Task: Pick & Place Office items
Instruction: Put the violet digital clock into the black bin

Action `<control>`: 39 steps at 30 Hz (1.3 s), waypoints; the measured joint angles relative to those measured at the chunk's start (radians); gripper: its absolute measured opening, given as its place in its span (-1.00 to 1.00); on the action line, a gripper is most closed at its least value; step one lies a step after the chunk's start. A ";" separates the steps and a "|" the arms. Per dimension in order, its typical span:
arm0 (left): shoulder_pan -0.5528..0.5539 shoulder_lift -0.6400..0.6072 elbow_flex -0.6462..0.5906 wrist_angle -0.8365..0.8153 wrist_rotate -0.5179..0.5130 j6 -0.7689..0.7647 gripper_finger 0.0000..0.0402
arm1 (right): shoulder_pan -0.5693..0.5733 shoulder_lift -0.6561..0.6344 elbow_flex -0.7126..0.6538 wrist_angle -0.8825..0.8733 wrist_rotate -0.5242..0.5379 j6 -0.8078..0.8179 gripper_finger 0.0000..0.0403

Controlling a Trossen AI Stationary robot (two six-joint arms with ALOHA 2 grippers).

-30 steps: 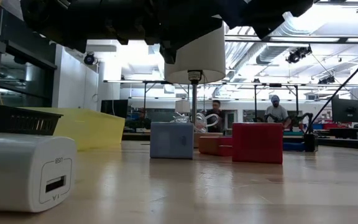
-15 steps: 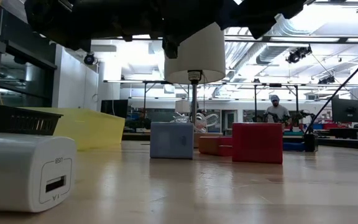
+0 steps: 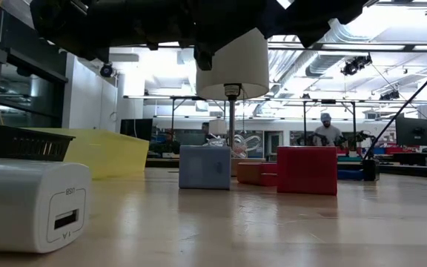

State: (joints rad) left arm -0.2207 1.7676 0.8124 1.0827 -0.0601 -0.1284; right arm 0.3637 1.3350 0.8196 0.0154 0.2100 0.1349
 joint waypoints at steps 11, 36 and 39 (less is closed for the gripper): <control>0.000 0.000 0.000 0.000 0.000 0.000 -0.55 | 0.000 0.000 0.000 -0.005 0.000 0.003 -0.73; 0.000 0.000 0.000 -0.004 -0.002 -0.056 -0.73 | 0.000 0.000 0.000 -0.011 0.000 0.025 -0.73; 0.000 0.000 0.000 -0.004 -0.002 -0.056 -0.74 | 0.000 0.000 0.000 -0.012 0.000 0.026 -0.73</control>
State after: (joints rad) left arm -0.2211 1.7676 0.8124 1.0789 -0.0616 -0.1845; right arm 0.3637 1.3346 0.8196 0.0037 0.2104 0.1604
